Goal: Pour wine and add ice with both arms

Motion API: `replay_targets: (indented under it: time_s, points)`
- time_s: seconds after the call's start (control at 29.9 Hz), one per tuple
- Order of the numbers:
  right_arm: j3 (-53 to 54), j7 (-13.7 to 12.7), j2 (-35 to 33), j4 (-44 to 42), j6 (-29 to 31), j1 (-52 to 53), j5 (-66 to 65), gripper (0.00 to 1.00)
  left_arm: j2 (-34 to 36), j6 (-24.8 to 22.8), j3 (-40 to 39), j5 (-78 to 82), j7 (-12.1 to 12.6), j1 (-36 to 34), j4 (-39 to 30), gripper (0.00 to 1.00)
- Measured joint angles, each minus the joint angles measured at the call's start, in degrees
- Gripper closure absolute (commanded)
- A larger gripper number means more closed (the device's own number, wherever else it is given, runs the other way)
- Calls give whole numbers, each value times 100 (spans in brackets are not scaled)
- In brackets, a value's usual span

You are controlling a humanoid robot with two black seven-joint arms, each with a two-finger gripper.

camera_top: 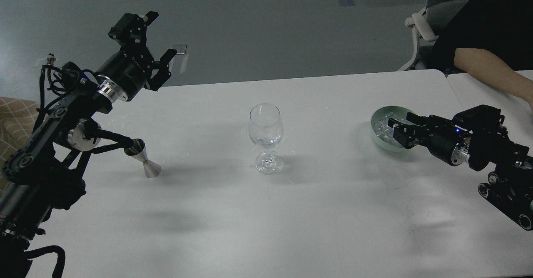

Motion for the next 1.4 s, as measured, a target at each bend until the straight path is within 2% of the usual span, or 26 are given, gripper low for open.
replay_targets:
  time_s: [1.07, 1.4]
  points:
    - [-141, 1, 63, -165, 206, 195, 5, 44, 5, 0, -24, 0, 0, 15, -11, 2]
    - [-140, 1, 68, -157, 357, 199, 6, 51, 18, 0, -32, -9, 0, 10, -11, 2]
